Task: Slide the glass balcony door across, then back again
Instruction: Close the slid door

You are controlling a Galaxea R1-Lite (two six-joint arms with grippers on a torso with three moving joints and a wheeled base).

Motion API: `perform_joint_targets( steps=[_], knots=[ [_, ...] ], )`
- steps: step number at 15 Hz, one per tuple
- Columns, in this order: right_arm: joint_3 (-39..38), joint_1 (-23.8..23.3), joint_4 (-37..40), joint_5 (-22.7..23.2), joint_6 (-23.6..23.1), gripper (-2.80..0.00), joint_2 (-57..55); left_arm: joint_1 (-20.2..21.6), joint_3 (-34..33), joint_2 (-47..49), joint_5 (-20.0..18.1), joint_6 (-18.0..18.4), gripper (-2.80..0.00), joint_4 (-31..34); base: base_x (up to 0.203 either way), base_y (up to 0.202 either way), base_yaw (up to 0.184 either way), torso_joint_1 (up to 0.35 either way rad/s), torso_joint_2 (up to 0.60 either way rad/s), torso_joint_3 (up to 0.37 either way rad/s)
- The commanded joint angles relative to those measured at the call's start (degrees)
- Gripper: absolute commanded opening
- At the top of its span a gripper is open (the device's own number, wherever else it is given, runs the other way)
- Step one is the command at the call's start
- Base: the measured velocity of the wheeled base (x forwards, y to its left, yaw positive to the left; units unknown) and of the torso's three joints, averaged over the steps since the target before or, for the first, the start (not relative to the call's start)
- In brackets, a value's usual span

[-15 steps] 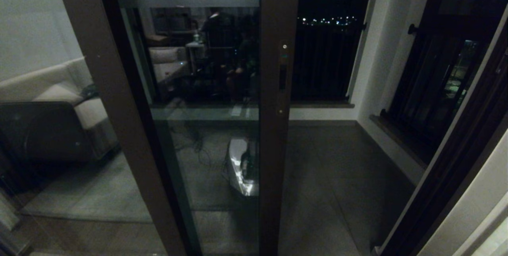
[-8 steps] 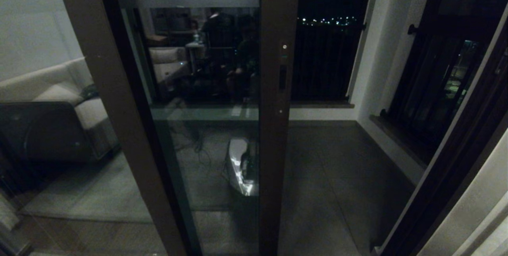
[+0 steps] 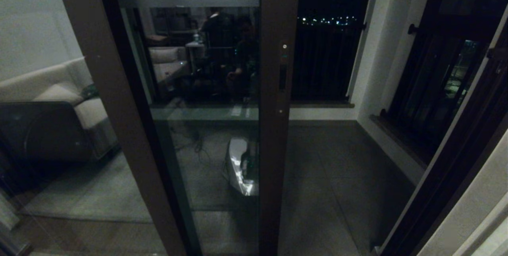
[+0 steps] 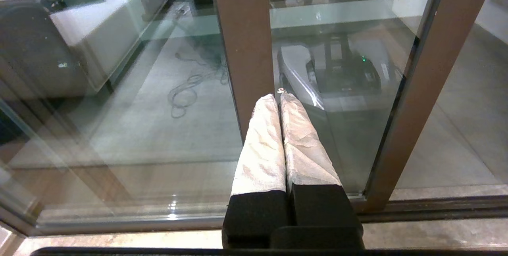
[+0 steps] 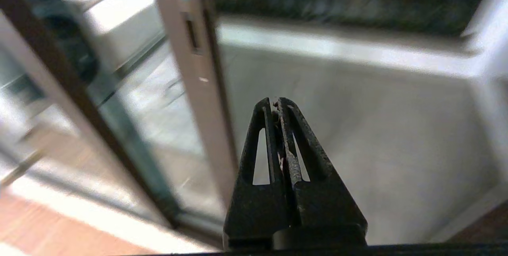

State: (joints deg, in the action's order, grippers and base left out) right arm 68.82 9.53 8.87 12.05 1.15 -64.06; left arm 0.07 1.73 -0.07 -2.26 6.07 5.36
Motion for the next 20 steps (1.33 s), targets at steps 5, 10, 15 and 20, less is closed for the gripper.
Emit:
perform_joint_targets(
  steps=[5, 10, 15, 20],
  knots=[
    [22.89, 12.96, 7.62, -10.63, 3.6, -2.8, -28.33, 0.02, -0.06, -0.01, -0.02, 0.0, -2.8, 0.08, 0.0, 0.0, 0.0, 0.0, 0.0, 0.0],
    [38.0, 19.3, 16.34, -22.93, 6.15, -2.8, -39.99, 0.01, 0.03, -0.01, -0.02, 0.08, -2.8, 0.0, 0.0, 0.0, 0.0, 0.0, 0.0, 0.0],
    [38.75, 23.85, 17.23, -24.64, 6.5, -2.8, -43.38, 0.01, 0.03, -0.01, -0.02, 0.08, -2.8, 0.09, 0.0, 0.0, 0.0, 0.0, 0.0, 0.0],
    [42.52, 26.52, 16.88, -25.72, 8.61, 0.0, -47.16, 0.01, -0.06, -0.01, -0.02, 0.0, -2.8, 0.09, 0.0, 0.0, 0.0, 0.0, 0.0, 0.0]
  ],
)
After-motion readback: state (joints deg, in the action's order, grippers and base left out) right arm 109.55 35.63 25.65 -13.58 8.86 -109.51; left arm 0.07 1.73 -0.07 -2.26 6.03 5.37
